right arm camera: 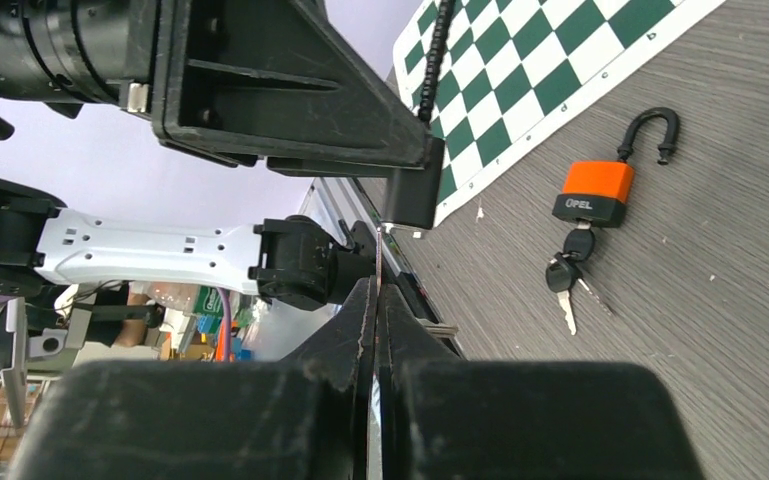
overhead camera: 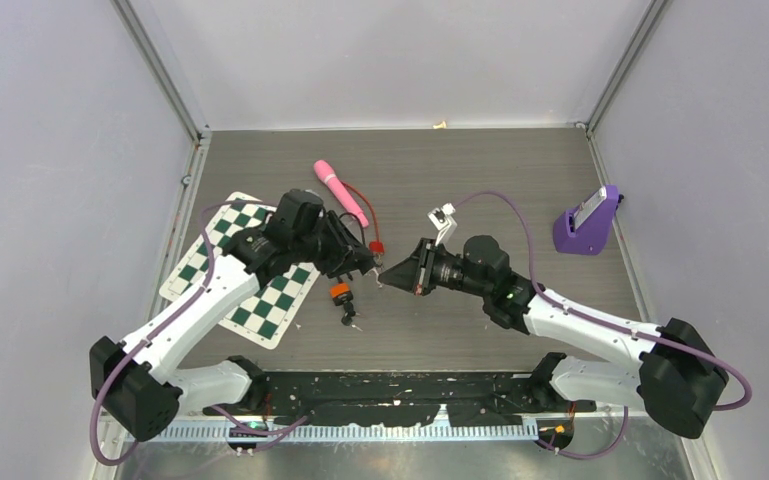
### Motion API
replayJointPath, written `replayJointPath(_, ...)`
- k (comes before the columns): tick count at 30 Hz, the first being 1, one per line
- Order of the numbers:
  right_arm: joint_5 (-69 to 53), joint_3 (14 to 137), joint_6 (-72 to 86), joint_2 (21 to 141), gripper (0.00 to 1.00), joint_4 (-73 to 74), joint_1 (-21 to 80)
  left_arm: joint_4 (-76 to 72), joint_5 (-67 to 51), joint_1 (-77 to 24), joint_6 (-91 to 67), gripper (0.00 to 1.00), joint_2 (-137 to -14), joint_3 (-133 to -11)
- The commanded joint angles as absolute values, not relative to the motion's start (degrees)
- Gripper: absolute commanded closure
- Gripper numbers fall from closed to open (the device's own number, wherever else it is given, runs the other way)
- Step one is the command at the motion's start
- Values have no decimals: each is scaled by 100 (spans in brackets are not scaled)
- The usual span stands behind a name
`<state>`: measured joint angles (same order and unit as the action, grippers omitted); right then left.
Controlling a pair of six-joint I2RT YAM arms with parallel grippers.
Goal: Unlock with the key
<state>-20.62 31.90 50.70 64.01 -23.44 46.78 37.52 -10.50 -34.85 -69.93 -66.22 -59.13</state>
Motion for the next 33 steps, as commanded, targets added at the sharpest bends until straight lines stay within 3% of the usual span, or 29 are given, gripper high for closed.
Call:
replayJointPath(1,-2240,3564,4967,6262,95,-2244,4668,3853,-1010,-3506,-6875,100,-6771,-6401)
replayJointPath(33,-1849,3752,4963,6508,95,-2232,4616,3935,-1339,-3493,-6811,100,-6760,-6686)
